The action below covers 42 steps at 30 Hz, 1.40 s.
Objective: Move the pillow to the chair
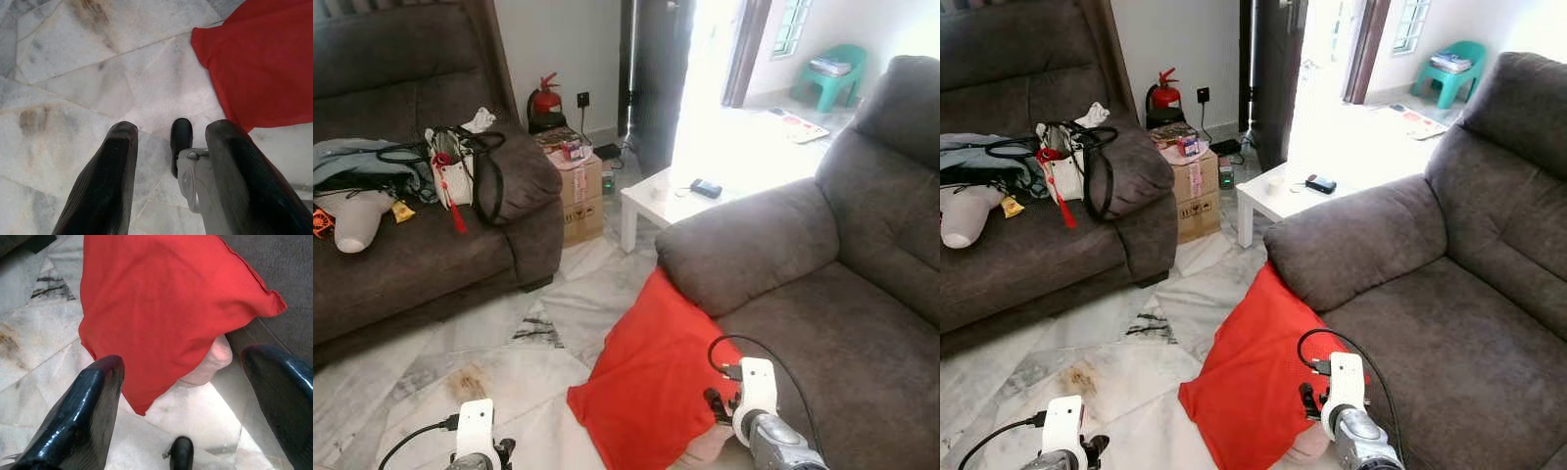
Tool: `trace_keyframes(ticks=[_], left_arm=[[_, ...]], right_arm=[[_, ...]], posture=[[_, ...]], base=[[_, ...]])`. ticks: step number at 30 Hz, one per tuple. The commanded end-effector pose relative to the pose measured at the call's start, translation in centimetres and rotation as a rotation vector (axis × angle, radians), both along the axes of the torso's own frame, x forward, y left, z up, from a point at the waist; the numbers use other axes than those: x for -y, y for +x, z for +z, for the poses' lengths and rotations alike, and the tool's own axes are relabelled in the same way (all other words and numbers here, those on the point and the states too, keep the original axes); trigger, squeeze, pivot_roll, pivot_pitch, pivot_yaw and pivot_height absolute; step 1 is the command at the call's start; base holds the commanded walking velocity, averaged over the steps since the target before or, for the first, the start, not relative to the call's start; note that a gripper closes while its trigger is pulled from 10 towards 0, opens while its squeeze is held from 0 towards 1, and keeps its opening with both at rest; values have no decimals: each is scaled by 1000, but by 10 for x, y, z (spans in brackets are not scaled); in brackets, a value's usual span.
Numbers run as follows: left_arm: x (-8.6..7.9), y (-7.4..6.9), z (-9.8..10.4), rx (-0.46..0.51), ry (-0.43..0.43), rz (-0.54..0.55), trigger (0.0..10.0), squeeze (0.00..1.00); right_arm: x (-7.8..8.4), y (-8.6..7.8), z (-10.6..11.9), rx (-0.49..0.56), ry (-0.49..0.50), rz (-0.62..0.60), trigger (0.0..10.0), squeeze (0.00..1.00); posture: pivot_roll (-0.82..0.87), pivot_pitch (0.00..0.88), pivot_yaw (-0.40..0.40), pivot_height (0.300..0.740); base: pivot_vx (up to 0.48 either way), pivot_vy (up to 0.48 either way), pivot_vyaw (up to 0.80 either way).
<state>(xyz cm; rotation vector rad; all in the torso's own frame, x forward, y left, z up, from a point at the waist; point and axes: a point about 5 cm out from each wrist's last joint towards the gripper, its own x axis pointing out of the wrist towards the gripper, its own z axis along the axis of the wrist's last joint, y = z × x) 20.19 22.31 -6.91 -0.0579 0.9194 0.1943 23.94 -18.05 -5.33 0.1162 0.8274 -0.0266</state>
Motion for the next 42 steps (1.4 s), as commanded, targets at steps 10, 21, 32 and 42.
trace_keyframes(ticks=[10,21,32,42], left_arm=[[0,1,1,3,9,-15,10000,0],[0,2,1,1,21,-32,10000,0],[0,2,1,-2,29,-49,10000,0],[0,2,1,-5,34,-53,10000,0]], right_arm=[[-1,2,1,4,13,-16,10000,0],[-1,2,1,3,13,-14,10000,0],[0,2,1,1,10,-8,10000,0],[-1,2,1,0,9,-5,10000,0]], posture=[[36,5,-28,740],[36,6,-28,740],[34,6,-30,740],[34,7,-31,740]], base=[[0,0,0],[0,0,0],[0,-178,0],[0,-306,0]])
